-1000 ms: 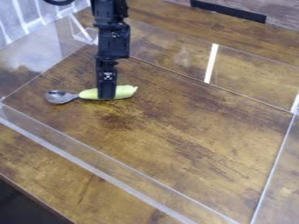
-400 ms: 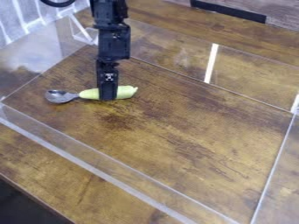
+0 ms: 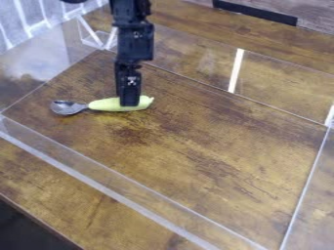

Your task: Move the green spoon to the left

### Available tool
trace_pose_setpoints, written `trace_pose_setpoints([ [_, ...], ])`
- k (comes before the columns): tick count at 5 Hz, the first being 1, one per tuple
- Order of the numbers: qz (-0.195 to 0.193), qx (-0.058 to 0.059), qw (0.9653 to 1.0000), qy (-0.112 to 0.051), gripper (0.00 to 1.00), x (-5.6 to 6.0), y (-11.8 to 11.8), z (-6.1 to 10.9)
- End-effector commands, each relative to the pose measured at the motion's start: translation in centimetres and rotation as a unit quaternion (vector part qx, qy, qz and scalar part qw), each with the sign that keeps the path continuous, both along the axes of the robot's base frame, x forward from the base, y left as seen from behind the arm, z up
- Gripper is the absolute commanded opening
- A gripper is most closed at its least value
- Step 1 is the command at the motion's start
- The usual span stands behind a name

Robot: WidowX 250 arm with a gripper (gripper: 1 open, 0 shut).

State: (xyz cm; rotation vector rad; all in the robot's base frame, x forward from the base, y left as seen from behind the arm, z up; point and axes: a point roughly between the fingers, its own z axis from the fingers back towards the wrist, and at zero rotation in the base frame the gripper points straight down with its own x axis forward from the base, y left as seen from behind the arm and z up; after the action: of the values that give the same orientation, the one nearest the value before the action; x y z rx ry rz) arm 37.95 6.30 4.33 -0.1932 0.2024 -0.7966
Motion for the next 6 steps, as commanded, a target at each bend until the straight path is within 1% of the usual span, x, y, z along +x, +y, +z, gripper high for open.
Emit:
trace_pose_setpoints([
  [1,-0.008,0.016,0.9987,-0.048,1.00,1.4,-0.9,3.2],
  [2,-0.008,0.025,0.9976,-0.065,1.00,1.6,-1.2,4.2],
  [3,-0.004,0.032,0.9965,-0.077,1.00,1.7,-1.3,5.1],
  [4,-0.029,0.035,0.9951,-0.088,1.00,2.4,-1.9,5.5],
  [5,-0.054,0.038,0.9929,-0.099,1.00,3.2,-2.5,5.9],
  [6,-0.027,0.046,0.9932,-0.104,0.00,3.0,-3.0,6.9],
])
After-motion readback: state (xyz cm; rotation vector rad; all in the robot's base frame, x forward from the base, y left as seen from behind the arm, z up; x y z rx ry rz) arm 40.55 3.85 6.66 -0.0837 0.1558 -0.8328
